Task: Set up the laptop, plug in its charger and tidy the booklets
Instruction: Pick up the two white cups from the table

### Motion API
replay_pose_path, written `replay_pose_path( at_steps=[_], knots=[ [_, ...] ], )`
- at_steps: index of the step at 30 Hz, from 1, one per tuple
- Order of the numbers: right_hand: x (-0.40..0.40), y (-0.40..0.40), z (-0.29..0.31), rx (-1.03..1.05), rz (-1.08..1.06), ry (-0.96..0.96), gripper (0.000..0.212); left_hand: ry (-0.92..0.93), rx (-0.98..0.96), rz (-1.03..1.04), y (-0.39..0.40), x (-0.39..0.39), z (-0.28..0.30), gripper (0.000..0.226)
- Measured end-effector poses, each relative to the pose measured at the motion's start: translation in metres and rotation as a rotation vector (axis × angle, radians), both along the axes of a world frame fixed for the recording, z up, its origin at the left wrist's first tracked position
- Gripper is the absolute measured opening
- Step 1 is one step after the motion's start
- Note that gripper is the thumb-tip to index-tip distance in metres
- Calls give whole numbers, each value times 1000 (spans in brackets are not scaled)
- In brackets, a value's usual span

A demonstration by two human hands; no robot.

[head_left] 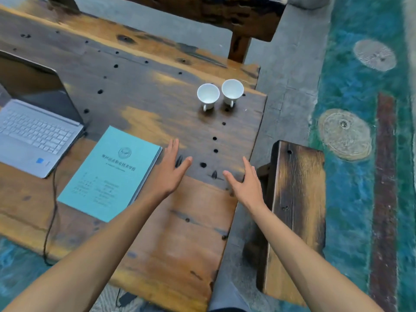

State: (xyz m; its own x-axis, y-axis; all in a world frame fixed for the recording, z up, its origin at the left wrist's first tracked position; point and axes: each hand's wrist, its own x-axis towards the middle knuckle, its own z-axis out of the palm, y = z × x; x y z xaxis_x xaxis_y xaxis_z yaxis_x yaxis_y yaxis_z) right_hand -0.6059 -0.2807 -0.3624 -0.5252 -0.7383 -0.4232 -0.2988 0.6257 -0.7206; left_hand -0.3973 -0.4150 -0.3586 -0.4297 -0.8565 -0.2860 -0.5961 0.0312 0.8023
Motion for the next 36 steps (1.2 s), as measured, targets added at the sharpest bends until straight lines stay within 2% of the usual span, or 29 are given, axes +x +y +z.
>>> replay_pose_path(
  at_steps=[7,11,13,15,19,23,25,27,30,36],
  knots=[
    [-60,-92,6,-94,-122,-165,81,95,139,124,-72,-50,13,62],
    [-88,-138,-3,-100,-196,-252,47,131,268,194,-115,-69,3,50],
    [-97,-159,-8,-108,-273,-372,30,169,356,220,-133,-78,-6,38],
    [-106,-178,-15,-109,-344,-455,23,183,430,201,-148,-86,-16,29],
    [-121,-210,-31,-65,-420,-569,12,222,584,172,-171,-103,-36,29],
    [-131,-231,-45,-35,-410,-649,10,292,677,245,-190,-121,-52,27],
    [-135,-238,-51,-41,-419,-684,19,317,707,264,-197,-126,-57,28],
    [-138,-243,-56,-51,-436,-721,26,338,732,262,-202,-129,-60,27],
    [-141,-249,-62,-52,-432,-750,18,376,775,252,-206,-134,-64,22],
    [-146,-254,-66,-42,-350,-756,26,379,815,189,-206,-143,-70,26]
  ],
)
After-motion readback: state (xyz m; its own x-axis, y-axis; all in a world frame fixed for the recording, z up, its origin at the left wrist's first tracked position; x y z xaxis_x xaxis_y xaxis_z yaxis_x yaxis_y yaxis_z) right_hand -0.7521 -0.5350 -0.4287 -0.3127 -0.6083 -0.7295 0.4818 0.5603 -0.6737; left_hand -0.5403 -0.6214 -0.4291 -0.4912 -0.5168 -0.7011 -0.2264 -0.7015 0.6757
